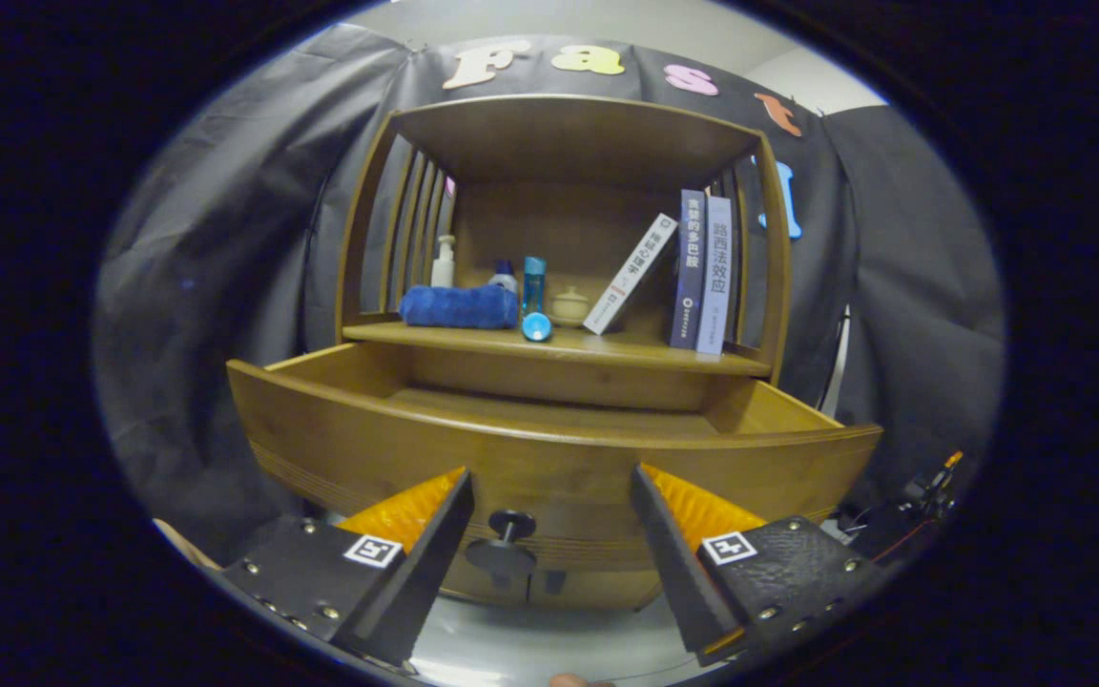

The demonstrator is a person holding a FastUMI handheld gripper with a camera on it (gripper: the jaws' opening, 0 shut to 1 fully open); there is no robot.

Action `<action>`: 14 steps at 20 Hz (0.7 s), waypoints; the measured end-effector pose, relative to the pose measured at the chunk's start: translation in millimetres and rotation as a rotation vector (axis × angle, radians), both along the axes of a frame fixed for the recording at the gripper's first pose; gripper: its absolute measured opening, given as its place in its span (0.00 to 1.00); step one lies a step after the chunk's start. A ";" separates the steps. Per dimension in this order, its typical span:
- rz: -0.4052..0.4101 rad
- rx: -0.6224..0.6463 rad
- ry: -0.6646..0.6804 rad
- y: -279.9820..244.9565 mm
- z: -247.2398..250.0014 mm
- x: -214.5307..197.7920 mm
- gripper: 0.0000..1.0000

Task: Pull open the drawer, take out the items inside it, and place them on the countertop above the cabinet.

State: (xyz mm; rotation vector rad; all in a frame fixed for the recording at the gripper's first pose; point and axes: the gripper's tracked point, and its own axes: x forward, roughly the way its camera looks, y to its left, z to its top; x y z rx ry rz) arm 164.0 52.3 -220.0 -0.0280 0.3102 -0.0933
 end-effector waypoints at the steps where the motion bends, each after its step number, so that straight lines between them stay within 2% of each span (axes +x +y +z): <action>1: -0.005 -0.025 0.000 -1.1 -2.5 2.0 0.98; 6: -0.042 -0.099 -0.002 -3.4 -4.6 4.1 0.98; 14: -0.019 -0.072 -0.010 -7.6 2.6 20.8 1.00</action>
